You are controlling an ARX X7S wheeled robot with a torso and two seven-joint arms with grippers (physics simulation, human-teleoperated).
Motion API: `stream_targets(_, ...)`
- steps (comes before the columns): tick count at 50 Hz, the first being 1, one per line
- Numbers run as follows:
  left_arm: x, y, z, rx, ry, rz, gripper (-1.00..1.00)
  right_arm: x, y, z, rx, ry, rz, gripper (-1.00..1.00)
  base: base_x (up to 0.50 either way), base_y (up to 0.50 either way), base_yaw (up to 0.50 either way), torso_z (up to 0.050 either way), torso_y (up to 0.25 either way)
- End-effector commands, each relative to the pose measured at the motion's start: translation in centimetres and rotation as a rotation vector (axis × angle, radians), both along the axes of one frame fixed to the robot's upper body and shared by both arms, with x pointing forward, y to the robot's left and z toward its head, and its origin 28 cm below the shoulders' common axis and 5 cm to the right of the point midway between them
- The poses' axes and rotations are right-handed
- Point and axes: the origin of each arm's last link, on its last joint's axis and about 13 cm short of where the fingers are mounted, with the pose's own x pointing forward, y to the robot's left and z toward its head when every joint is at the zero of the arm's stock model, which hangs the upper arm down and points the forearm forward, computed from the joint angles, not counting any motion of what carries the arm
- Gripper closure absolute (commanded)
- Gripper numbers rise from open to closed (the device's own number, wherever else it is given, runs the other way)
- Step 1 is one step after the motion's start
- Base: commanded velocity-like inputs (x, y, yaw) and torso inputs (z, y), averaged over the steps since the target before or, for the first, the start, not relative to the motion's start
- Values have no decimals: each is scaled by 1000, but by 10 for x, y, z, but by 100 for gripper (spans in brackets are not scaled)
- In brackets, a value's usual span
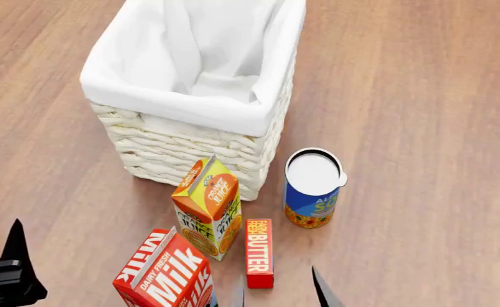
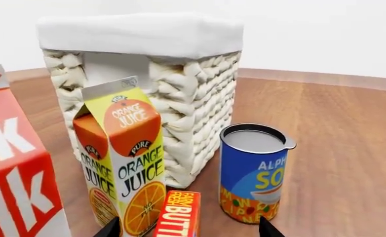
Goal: Pick up the butter and put it in the basket.
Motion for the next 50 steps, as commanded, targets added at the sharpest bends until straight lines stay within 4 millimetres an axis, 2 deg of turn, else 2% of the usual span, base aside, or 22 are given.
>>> stream_targets(1, -2, 0, 2, -5, -5, -3, -100, 5, -1, 1, -4, 31, 1, -100, 0, 0, 0, 0, 0)
stream_targets(25, -6, -1, 6, -14, -12, -13, -100, 15, -1, -2, -12, 135, 20, -100, 0, 0, 0, 0, 0)
stream_targets(50, -10, -3, 9, -25, -21, -23, -100, 27, -3, 5, -35, 158, 9, -100, 0, 0, 0, 0, 0)
